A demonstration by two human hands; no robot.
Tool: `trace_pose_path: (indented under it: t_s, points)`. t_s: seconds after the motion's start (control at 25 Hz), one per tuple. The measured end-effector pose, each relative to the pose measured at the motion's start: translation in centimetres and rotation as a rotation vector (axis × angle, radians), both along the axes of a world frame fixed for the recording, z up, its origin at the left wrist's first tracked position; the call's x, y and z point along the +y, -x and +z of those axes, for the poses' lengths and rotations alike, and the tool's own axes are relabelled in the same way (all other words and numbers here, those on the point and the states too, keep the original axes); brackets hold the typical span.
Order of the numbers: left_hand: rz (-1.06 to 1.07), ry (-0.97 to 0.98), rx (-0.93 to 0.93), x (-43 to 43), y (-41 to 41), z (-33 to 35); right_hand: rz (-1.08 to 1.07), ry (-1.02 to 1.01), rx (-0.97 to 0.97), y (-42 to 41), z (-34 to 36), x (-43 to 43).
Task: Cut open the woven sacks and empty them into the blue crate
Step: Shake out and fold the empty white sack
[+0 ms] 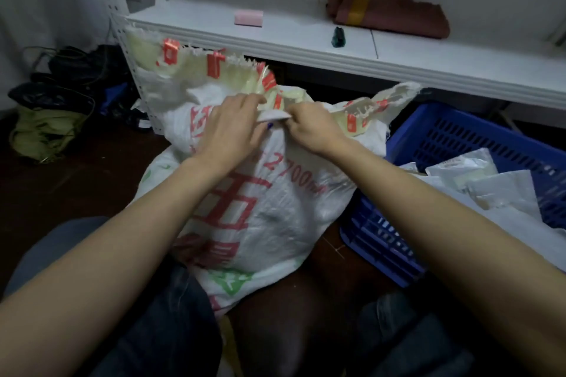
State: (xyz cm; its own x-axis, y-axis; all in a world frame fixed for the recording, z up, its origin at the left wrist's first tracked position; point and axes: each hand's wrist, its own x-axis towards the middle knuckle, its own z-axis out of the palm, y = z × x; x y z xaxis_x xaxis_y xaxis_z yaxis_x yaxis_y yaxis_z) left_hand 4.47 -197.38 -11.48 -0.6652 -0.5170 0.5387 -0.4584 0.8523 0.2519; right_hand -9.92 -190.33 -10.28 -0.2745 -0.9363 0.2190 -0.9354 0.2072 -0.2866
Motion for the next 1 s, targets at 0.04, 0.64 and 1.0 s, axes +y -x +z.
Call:
trace_pose_path:
  t_s: [0.04, 0.64, 1.0]
  points:
    - [0.038, 0.004, 0.015, 0.1, 0.8, 0.2, -0.027, 0.046, -0.032, 0.9, 0.3, -0.7]
    - [0.237, -0.707, -0.553, -6.4, 4.7, -6.1, -0.267, 0.170, -0.664, 4.1, -8.2, -9.9]
    - [0.732, -1.510, -0.008, -0.5, 1.4, -0.2, -0.265, -0.079, -0.714, 2.1, 1.2, -4.2]
